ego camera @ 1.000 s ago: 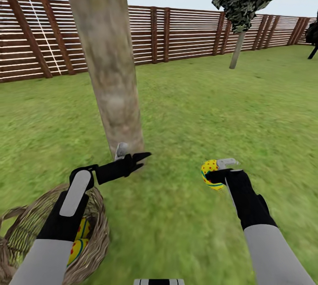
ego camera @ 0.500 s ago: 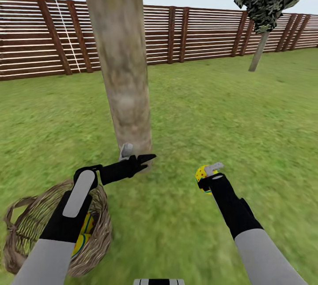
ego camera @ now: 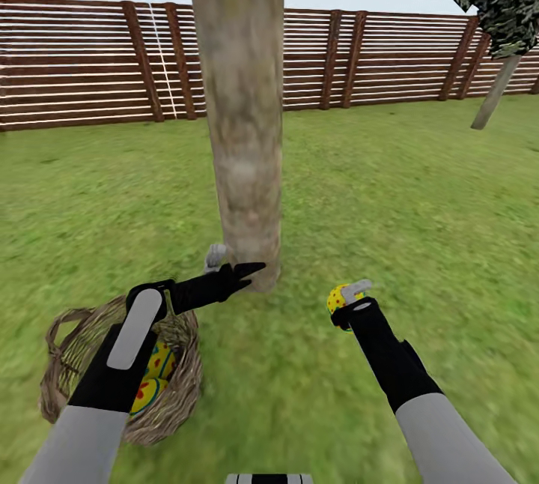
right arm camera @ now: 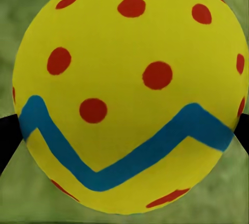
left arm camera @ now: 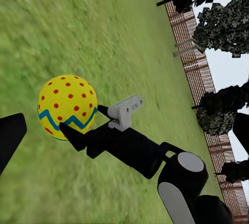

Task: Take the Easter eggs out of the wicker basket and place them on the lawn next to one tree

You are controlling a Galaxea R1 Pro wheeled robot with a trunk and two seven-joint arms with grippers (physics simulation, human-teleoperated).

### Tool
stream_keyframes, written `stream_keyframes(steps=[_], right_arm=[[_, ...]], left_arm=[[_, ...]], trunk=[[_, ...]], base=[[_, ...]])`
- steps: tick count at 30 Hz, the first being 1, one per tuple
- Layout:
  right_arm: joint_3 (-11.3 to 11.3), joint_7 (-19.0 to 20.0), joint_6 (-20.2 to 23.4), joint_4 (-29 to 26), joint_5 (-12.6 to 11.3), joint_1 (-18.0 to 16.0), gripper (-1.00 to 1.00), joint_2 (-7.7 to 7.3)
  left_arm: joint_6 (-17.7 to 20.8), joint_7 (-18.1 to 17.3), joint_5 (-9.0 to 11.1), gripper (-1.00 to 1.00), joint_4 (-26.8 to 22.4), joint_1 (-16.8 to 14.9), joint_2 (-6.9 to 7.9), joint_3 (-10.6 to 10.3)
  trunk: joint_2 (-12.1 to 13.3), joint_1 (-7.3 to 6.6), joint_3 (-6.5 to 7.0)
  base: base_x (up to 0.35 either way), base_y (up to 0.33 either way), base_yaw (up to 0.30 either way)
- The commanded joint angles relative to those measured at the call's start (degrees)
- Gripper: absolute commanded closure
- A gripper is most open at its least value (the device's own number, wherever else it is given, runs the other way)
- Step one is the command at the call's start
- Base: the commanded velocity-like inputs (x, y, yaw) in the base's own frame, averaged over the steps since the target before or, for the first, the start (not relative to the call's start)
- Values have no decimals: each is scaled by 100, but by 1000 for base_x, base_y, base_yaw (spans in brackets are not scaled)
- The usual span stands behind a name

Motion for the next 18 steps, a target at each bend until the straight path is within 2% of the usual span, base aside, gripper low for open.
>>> stream_keyframes(steps=[1,8,9,10,11,12,14,16,18], right_arm=[[3,35,28,-9,57,-1,100,-1],[21,40,20,16,50,18,100,5],[108,39,5,81,50,26,100,6],[322,35,-141,290,44,32,100,12],[419,27,-353,490,39,33,100,48],[485,2,-735,828,35,34,100,204],[525,-243,-1489,1483,38,35,100,571],[537,-495,-2204,1884,45,35,100,690],[603,-555,-2256,1943,-24,-30,100,736]], left_arm=[[16,-57,-60,-100,3,-5,-2,1],[16,-48,-60,-100,4,-5,-2,1],[16,-57,-58,-100,0,-5,0,1],[18,-148,-53,-100,-37,-5,13,8],[30,-309,-50,-100,-105,-5,40,22],[43,-691,-49,-100,-173,-5,89,79],[48,-1654,-50,-100,-210,-5,240,369],[37,-2579,-53,-100,-219,-5,301,585],[15,-2628,-42,-100,-229,45,347,646]], trunk=[[-2,-3,-5],[-2,-3,-5],[-2,-3,-5],[-2,-3,-5],[-2,-3,-5],[-2,-3,-5],[-2,-3,-5],[-2,-3,-5],[-2,-3,-5]], base=[[-202,-266,300],[-126,-301,300],[-14,-180,300],[-5,-59,300],[-2,-30,300],[-1,-12,299],[0,-4,120],[0,-1,20],[0,0,0]])
